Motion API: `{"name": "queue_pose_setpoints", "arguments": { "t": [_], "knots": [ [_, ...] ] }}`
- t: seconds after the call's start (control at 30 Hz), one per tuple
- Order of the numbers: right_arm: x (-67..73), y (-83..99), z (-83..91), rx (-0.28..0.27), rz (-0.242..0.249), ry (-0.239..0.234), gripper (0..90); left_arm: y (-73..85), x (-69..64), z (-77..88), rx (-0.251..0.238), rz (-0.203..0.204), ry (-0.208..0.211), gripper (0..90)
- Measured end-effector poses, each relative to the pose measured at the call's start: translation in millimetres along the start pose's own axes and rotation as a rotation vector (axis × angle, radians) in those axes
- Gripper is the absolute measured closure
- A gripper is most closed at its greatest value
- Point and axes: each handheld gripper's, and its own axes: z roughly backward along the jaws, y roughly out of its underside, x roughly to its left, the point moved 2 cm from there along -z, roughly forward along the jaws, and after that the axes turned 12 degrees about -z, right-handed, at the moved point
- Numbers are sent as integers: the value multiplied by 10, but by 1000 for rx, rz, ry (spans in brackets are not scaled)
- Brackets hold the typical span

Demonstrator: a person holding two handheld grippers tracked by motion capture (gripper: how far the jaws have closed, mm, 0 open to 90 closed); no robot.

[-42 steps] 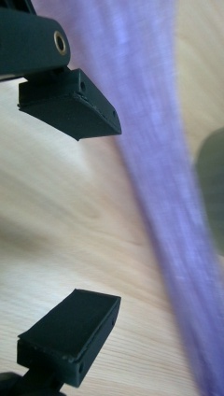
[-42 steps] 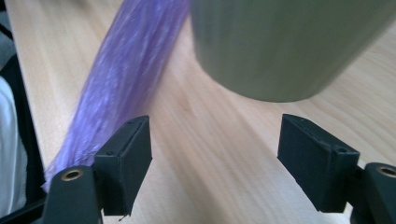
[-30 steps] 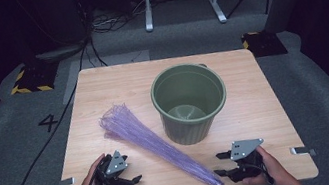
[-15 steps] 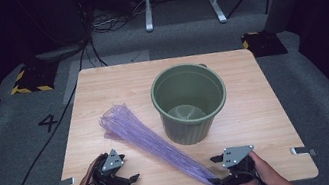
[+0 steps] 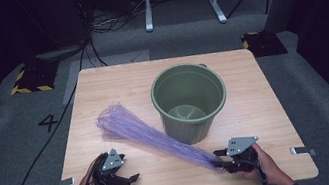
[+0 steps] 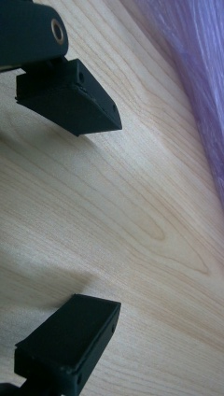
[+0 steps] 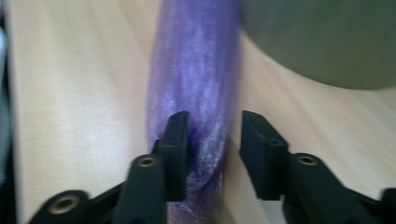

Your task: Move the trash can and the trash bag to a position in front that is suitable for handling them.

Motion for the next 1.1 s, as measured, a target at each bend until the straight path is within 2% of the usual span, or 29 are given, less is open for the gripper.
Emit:
{"name": "queue_pose_setpoints", "arguments": {
  "t": [0.07,0.2,0.33,0.4,0.6,0.73,0.77,0.83,0.97,1.03,1.1],
  "knots": [
    [-77,3,13,-5,-14,21,584,0,0,0,0,0,0,118],
    [-247,4,40,-19,-59,96,548,0,0,0,-1,0,0,118],
    [-321,-3,42,-30,-76,150,534,4,-3,5,0,5,-5,118],
    [-332,-5,43,-32,-73,152,553,17,-5,17,2,12,-9,118],
    [-346,12,52,-38,-66,135,694,84,-8,80,-1,22,-20,119],
    [-372,18,40,-53,-87,127,711,118,-10,119,8,29,-32,123],
    [-377,15,34,-57,-93,131,682,123,-11,123,7,33,-37,125],
    [-396,7,19,-67,-111,162,513,134,-14,134,7,42,-42,127],
    [-435,5,36,-82,-145,185,375,156,-8,154,7,49,-49,129],
    [-433,6,78,-105,-154,174,387,183,2,177,7,50,-52,129],
    [-441,14,97,-106,-149,165,469,219,16,208,7,60,-57,130]
  ]
}}
